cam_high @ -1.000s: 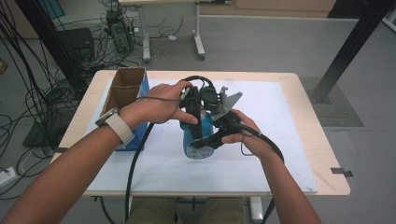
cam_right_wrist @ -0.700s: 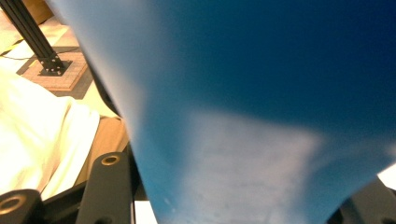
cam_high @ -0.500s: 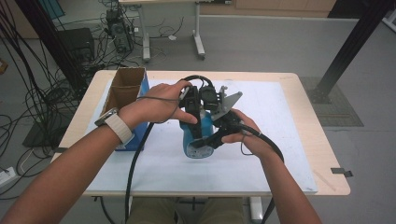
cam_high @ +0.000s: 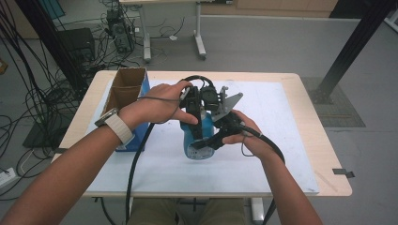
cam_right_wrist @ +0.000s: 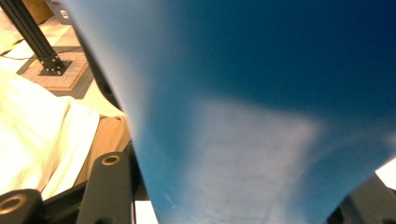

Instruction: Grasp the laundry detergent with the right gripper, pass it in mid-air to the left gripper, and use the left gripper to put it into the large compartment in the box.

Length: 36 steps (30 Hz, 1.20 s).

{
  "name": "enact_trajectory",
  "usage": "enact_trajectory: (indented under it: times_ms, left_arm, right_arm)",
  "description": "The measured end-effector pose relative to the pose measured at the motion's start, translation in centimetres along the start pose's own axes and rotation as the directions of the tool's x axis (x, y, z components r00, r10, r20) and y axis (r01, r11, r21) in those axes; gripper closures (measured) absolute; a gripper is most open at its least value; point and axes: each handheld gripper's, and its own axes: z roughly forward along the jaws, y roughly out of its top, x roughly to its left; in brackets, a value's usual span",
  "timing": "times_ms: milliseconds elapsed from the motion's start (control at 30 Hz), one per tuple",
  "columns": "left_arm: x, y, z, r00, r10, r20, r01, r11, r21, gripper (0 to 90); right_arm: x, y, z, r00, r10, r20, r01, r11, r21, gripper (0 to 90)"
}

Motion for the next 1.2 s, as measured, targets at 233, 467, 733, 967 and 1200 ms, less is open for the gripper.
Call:
enact_trajectory:
  times_ms: [233, 467, 733, 967, 1200]
  left_arm:
    - [-0.03, 0.02, 0.01, 1.0, 0.001, -0.001, -0.001, 1.0, 0.007, 37.4]
    - [-0.03, 0.01, 0.01, 1.0, 0.001, -0.003, -0.001, 1.0, 0.007, 37.4]
    - [-0.01, -0.07, -0.04, 1.0, -0.001, -0.005, 0.001, 1.0, 0.006, 37.4]
    - [-0.03, -0.06, -0.04, 1.0, -0.001, -0.003, 0.001, 1.0, 0.009, 37.5]
    - [-0.02, -0.07, -0.12, 1.0, -0.006, 0.001, 0.006, 0.9999, 0.009, 37.5]
  right_arm:
    - [0.02, 0.03, 0.09, 1.0, -0.001, -0.001, 0.001, 1.0, 0.003, 43.0]
    - [0.04, 0.05, 0.09, 1.0, 0.0, -0.004, 0.0, 1.0, 0.003, 43.0]
    - [-0.02, 0.1, 0.13, 1.0, -0.004, 0.001, 0.004, 1.0, -0.002, 43.0]
    - [-0.02, 0.06, 0.16, 1.0, -0.006, -0.002, 0.006, 1.0, -0.004, 42.9]
    - [0.03, 0.1, 0.11, 1.0, -0.002, -0.007, 0.002, 1.0, -0.004, 42.9]
